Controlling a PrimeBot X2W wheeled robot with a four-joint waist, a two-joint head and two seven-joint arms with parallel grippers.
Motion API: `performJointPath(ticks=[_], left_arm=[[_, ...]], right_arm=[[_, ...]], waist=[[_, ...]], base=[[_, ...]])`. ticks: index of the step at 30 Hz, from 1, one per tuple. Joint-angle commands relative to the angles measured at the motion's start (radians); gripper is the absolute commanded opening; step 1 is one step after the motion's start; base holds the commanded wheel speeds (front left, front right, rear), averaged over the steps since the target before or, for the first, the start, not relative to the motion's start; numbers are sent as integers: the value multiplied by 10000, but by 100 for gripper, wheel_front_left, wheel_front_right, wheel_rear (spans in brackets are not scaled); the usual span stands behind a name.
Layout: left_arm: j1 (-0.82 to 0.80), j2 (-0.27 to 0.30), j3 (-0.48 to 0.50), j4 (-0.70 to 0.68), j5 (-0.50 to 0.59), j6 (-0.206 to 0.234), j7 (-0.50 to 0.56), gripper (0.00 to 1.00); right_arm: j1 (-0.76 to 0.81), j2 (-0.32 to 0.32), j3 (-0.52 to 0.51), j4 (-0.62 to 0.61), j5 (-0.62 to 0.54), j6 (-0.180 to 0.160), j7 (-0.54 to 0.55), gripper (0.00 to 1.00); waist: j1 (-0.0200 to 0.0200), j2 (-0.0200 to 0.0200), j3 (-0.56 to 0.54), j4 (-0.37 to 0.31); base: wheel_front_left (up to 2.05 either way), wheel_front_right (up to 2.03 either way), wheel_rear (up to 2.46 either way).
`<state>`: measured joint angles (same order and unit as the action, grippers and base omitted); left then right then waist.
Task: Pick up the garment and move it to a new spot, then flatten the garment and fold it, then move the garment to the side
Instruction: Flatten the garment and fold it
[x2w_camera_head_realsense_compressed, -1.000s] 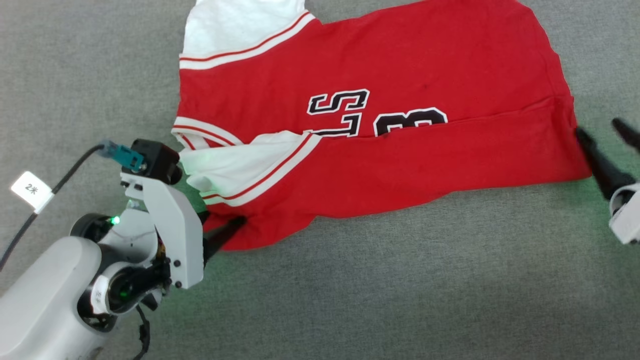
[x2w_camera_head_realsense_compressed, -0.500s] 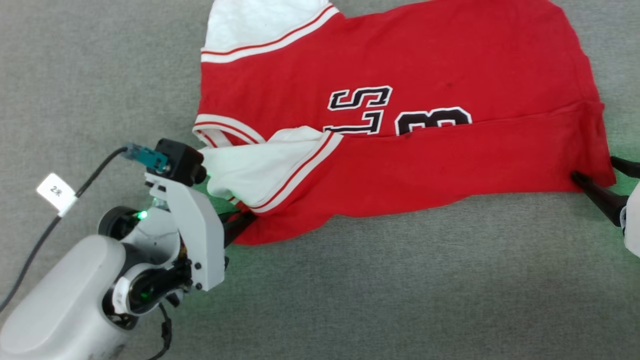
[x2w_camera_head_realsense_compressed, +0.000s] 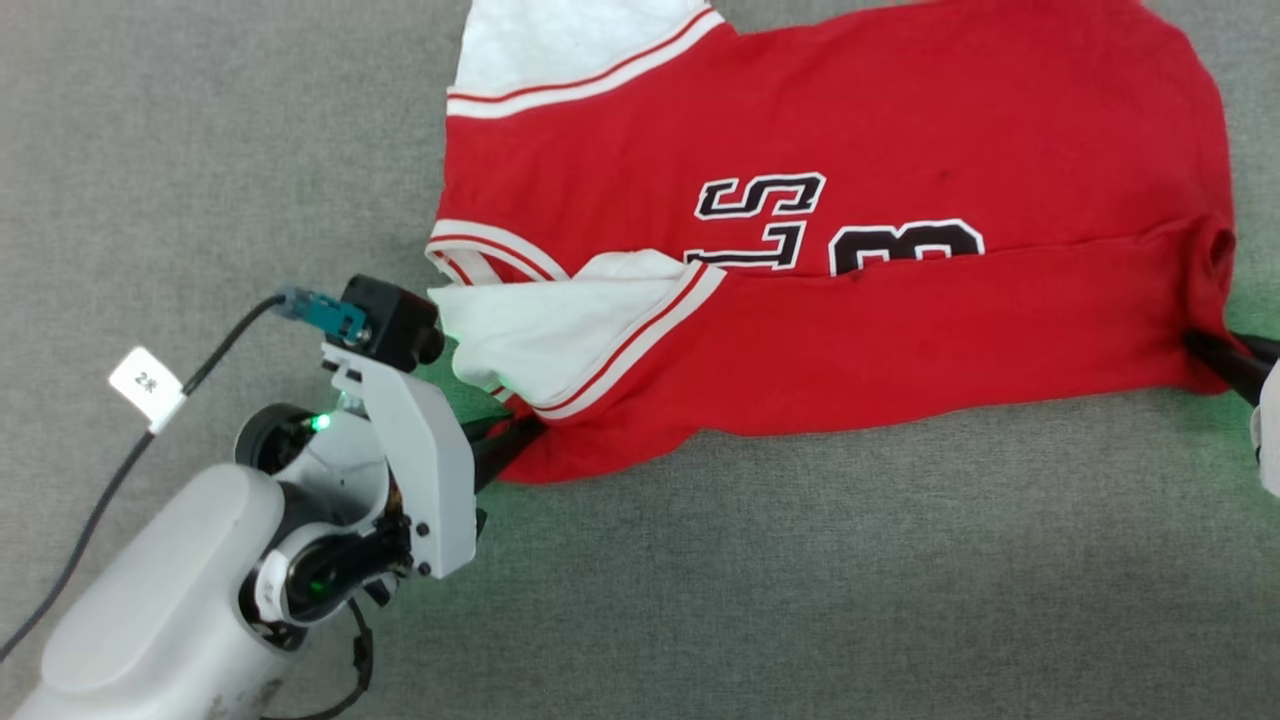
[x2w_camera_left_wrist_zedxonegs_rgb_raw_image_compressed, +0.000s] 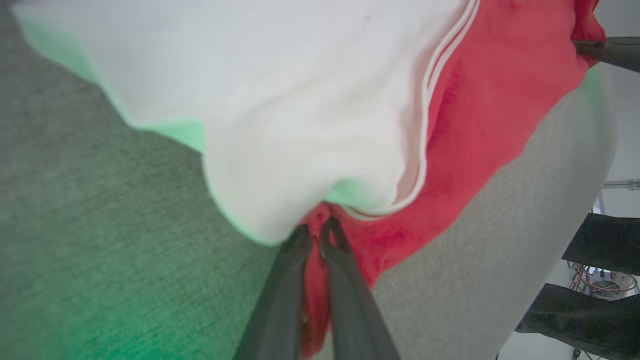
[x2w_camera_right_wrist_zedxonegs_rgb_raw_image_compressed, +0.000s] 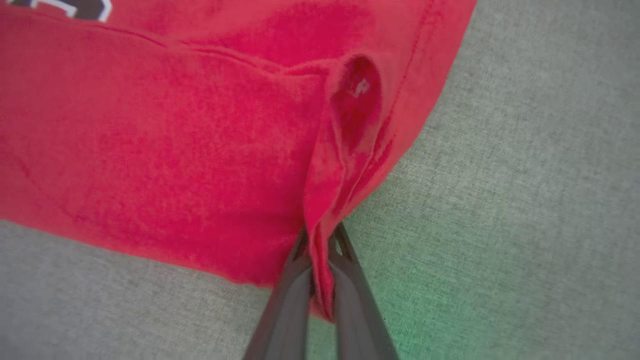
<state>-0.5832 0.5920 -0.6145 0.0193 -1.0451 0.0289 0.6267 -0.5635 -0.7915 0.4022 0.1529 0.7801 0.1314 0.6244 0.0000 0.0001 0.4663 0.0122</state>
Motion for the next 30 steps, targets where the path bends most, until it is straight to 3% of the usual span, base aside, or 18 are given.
performJointPath(ticks=[1,6,13,19,20,21,22,23,24,25,30], left_arm=[[509,-43,-275,240,12,-30,91,0],[1119,382,-61,-114,-178,9,-123,0],[2438,1108,394,-1518,-349,466,-692,0],[3140,1517,536,-2366,-363,778,-861,0],[3215,1530,579,-2431,-357,814,-936,0],[3261,1529,614,-2466,-336,863,-1014,6],[3315,1505,655,-2498,-354,873,-1093,31],[3390,1492,682,-2540,-369,883,-1184,41],[3460,1477,744,-2567,-357,914,-1327,62],[3529,1452,837,-2608,-314,950,-1509,100],[3984,1335,1257,-2784,-154,1107,-2530,100]], right_arm=[[431,58,136,145,45,-16,34,0],[1055,46,-53,-205,249,-16,-134,0],[2422,-367,-419,-1036,570,-16,-45,0],[3394,-343,-1078,-1772,602,-16,59,0],[3504,-292,-1188,-1859,547,-16,71,16],[3577,-229,-1305,-1938,502,-16,27,41],[3638,-155,-1453,-2035,427,-16,-97,82],[3678,-44,-1635,-2080,383,-16,-186,100],[3707,65,-1787,-2146,300,-16,-313,100],[3740,183,-1975,-2193,251,-16,-436,100],[3877,832,-2844,-2314,-81,-16,-1126,100]], waist=[[0,-1,-189,8],[0,-1,-591,-68],[0,-1,-911,-188],[0,-1,-951,-284],[0,-1,-965,-293],[0,-1,-978,-307],[0,-1,-996,-320],[0,-1,-1013,-336],[0,-1,-1031,-349],[0,-1,-1055,-355],[0,-1,-1181,-342]], base=[[0,0,0],[0,0,0],[0,0,0],[0,0,0],[0,0,0],[0,0,0],[0,0,0],[0,0,0],[0,0,0],[0,0,0],[0,0,0]])
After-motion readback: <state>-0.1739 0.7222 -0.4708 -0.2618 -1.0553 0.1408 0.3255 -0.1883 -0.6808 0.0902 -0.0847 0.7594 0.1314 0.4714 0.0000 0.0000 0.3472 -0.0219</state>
